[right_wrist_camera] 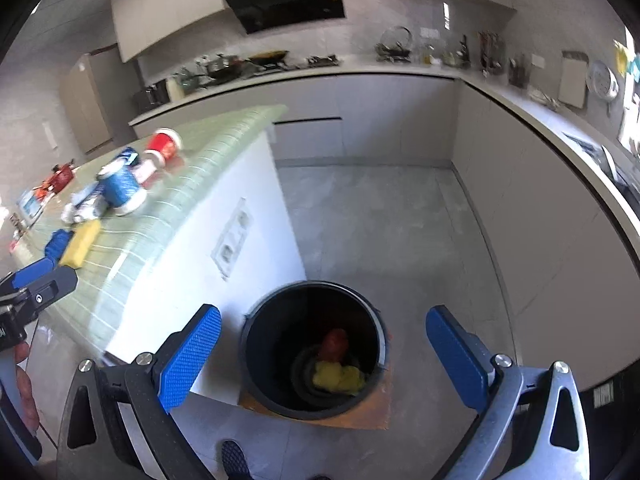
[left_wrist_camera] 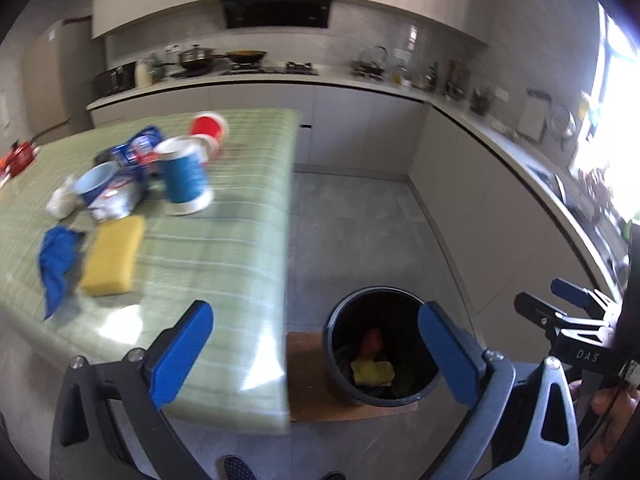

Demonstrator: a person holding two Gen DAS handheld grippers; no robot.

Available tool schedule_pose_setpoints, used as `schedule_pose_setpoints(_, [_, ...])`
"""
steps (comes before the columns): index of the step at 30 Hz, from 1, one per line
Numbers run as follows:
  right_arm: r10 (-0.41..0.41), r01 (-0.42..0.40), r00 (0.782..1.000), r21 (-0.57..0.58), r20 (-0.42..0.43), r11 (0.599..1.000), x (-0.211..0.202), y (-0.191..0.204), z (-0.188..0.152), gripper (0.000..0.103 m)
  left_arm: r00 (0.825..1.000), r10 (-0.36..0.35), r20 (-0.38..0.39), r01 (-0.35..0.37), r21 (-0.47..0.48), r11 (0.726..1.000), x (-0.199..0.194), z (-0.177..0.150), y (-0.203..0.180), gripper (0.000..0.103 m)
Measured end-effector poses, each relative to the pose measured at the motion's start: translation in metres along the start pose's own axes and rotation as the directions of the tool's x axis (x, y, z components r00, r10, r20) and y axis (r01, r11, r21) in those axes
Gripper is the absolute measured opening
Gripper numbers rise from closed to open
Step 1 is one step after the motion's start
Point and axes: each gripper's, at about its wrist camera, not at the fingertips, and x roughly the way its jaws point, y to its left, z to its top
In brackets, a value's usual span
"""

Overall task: Collect trash
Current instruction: 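Move both tools back over the table toward the blue cloth and sponge, then grasp the yellow sponge with the right tool while the left tool grasps the blue cloth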

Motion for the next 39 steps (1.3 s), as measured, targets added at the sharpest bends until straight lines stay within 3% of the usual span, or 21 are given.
schedule_pose_setpoints(10, [0.059, -0.06, 0.998, -0.054, -0.003, 0.997, 0.002, 0.096, 0.015, 0.103, 0.985, 0.159, 0.061, -0.151, -0.125, 0.981, -0.038, 0.0, 0.105, 0.103])
schedule_pose_setpoints(17, [0.106, -0.103, 0.994, -0.103, 0.026, 0.989, 0.003, 0.161, 0.03, 0.103, 0.972, 0.223, 0.075, -0.205, -0.192, 0.96, -0.051, -0.004, 0.162, 0.103])
schedule_pose_setpoints(24, [0.126, -0.12, 0.992, -0.144, 0.031, 0.982, 0.013, 0.217, 0.037, 0.103, 0.973, 0.225, 0.048, -0.212, -0.193, 0.958, -0.042, -0.007, 0.203, 0.096])
schedule_pose_setpoints(28, [0.124, -0.118, 0.992, -0.146, 0.029, 0.982, 0.02, 0.235, 0.04, 0.103, 0.977, 0.211, 0.021, -0.204, -0.184, 0.962, -0.028, -0.003, 0.223, 0.086])
schedule_pose_setpoints(39, [0.097, -0.096, 0.995, -0.134, -0.005, 0.986, 0.061, 0.278, 0.043, 0.103, 0.985, 0.162, -0.059, -0.169, -0.15, 0.974, 0.025, 0.002, 0.267, 0.072])
